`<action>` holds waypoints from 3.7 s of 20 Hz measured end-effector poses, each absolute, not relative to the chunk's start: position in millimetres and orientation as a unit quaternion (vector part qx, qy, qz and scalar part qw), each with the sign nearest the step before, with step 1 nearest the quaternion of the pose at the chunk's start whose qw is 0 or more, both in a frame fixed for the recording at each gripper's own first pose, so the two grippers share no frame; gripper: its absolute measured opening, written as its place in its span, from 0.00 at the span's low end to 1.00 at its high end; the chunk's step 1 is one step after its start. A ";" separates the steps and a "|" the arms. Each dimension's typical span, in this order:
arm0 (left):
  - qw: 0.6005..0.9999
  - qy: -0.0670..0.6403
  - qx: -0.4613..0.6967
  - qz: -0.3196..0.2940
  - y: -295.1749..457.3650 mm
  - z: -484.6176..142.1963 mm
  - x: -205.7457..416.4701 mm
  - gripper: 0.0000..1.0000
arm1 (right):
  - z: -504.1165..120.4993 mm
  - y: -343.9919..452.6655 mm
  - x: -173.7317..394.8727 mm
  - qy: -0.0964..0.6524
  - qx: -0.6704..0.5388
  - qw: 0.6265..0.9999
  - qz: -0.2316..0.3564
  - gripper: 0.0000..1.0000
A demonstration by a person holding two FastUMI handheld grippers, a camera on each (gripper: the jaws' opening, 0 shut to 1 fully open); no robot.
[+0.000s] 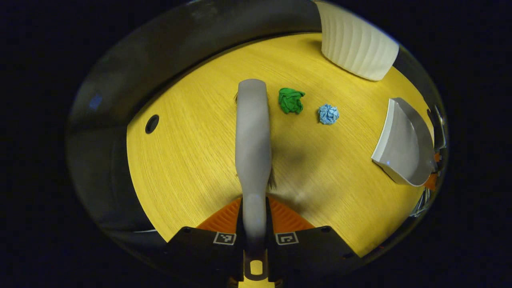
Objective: Pick up the small broom and dustpan from the desktop, sweep the trash into the dustpan with the broom, and then empty the trash into the garbage bin.
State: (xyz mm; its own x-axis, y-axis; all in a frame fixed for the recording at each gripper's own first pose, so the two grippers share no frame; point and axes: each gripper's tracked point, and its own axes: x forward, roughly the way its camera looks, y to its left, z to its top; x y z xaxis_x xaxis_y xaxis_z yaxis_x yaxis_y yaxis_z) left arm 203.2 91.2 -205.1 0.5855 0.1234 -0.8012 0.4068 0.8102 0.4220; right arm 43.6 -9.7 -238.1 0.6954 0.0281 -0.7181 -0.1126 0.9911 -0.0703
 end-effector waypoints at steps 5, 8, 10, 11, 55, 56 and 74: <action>0.815 0.439 0.343 -0.156 57.4 -199.5 216.5 0.21 | -239.9 -10.2 40.6 0.395 -0.064 0.916 0.035 0.40; 0.802 0.440 0.356 -0.190 34.2 -206.0 214.9 0.22 | -240.4 -9.9 38.1 0.398 -0.064 0.915 0.033 0.40; 0.794 0.444 0.353 -0.218 16.1 -211.6 206.1 0.22 | -237.8 -8.9 39.5 0.397 -0.064 0.915 0.032 0.40; 0.787 0.448 0.354 -0.234 6.0 -217.8 196.8 0.21 | -240.3 -9.8 38.3 0.397 -0.064 0.915 0.032 0.40; 0.825 0.539 0.104 -0.132 64.9 -276.6 45.2 0.22 | -71.2 -40.5 -49.1 0.250 0.049 0.967 -0.028 0.32; 0.824 0.539 0.107 -0.134 65.6 -276.7 44.9 0.21 | -57.8 -43.2 -55.5 0.249 0.053 0.966 -0.031 0.35; 0.818 0.548 0.114 -0.132 70.1 -280.6 40.2 0.22 | 130.9 -136.5 -2.2 0.345 0.000 0.937 -0.061 0.35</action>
State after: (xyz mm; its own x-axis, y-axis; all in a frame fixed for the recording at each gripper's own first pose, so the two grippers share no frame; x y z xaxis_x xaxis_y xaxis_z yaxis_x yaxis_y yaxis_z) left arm 40.2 70.1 -280.6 0.3637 -0.0906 -0.9271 0.3409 0.9391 0.0420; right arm -2.2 -136.5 130.9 0.7544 -0.1142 -0.6464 0.1137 0.9926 -0.0426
